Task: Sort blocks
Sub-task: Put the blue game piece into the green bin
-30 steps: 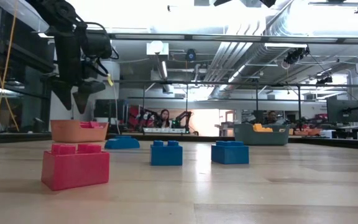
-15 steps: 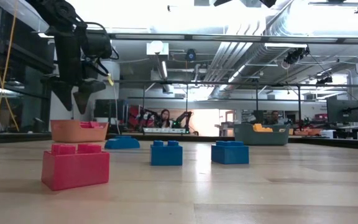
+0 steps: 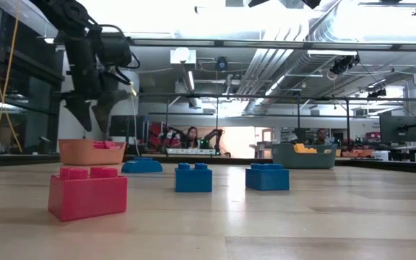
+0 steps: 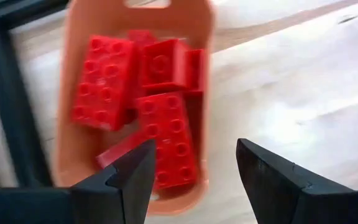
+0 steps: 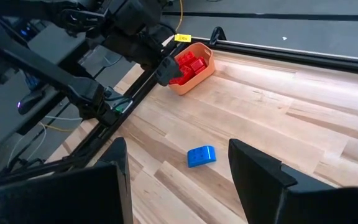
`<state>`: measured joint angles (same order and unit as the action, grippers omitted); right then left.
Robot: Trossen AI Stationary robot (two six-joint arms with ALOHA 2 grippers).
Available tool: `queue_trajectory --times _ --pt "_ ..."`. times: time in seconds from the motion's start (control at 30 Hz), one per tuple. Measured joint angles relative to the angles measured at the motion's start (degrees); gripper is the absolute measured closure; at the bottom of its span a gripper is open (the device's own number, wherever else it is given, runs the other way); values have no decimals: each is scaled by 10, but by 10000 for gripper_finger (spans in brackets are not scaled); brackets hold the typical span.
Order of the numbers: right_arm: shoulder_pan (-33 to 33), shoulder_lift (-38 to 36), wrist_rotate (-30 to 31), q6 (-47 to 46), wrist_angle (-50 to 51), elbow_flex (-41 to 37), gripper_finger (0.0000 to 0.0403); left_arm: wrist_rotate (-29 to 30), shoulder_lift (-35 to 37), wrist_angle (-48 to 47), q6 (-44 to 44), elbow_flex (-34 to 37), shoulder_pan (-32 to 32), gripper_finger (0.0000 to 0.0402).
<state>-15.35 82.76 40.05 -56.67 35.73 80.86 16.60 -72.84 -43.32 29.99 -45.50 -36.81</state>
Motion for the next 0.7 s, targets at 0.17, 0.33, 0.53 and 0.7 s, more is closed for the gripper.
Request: queue_trajectory --times 0.17,0.33,0.53,0.7 --pt "0 0 0 2 0 0 242 -66 10 53 -1 0 30 190" --pt "0 -7 0 17 4 0 242 -140 56 177 0 0 114 190" --pt "0 -40 2 42 19 0 242 -135 130 320 33 0 278 190" --pt "-1 -70 2 65 33 0 242 -86 180 430 39 20 410 190"
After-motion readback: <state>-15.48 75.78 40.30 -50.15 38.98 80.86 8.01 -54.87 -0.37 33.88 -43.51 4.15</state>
